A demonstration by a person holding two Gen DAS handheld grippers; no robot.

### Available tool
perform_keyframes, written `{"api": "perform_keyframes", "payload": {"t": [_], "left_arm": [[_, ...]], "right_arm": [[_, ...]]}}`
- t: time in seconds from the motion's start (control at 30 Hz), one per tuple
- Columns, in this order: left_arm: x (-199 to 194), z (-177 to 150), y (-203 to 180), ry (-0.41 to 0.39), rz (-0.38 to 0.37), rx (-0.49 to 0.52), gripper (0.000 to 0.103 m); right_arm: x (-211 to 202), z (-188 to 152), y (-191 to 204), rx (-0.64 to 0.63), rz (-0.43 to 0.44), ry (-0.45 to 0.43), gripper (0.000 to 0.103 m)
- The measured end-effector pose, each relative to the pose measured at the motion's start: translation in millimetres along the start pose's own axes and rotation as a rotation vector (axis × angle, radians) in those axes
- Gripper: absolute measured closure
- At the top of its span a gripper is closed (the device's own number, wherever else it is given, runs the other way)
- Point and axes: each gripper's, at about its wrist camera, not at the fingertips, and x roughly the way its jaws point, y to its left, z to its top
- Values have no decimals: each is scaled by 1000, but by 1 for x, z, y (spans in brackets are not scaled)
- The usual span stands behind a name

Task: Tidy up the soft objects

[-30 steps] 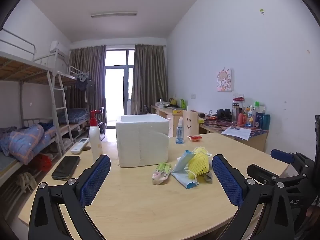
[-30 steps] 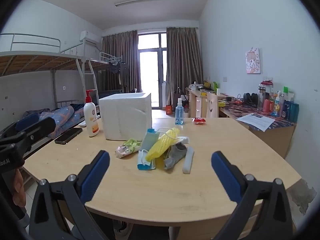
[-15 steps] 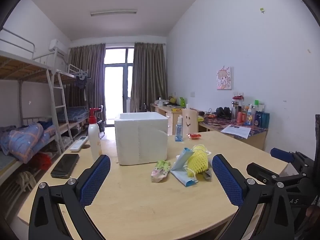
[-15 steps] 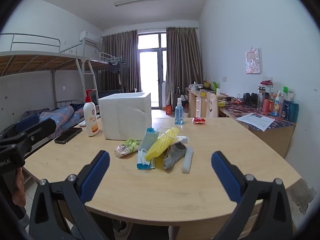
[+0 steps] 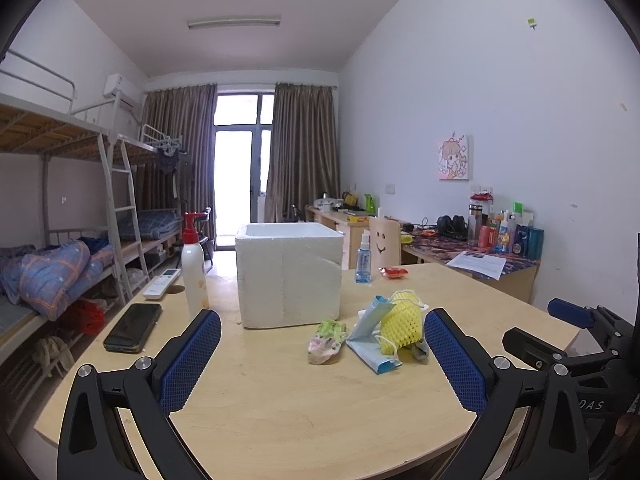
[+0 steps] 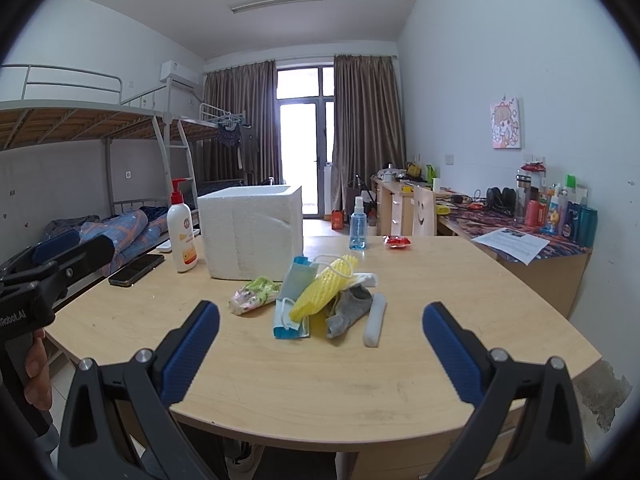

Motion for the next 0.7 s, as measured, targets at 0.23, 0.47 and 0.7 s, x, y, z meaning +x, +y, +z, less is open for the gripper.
{"api": "perform_keyframes", "payload": {"t": [0.23, 0.47, 0.7], "left_arm": [[1, 0, 0, 2, 5, -1, 1], [1, -1, 3, 9, 9, -5, 1], [1, 0, 4, 9, 14, -8, 1]], "right_arm": [[0, 0, 2, -5, 0, 0, 0], [0, -1, 2, -8, -3, 0, 0], [0, -2, 2, -10, -3, 1, 0]]}}
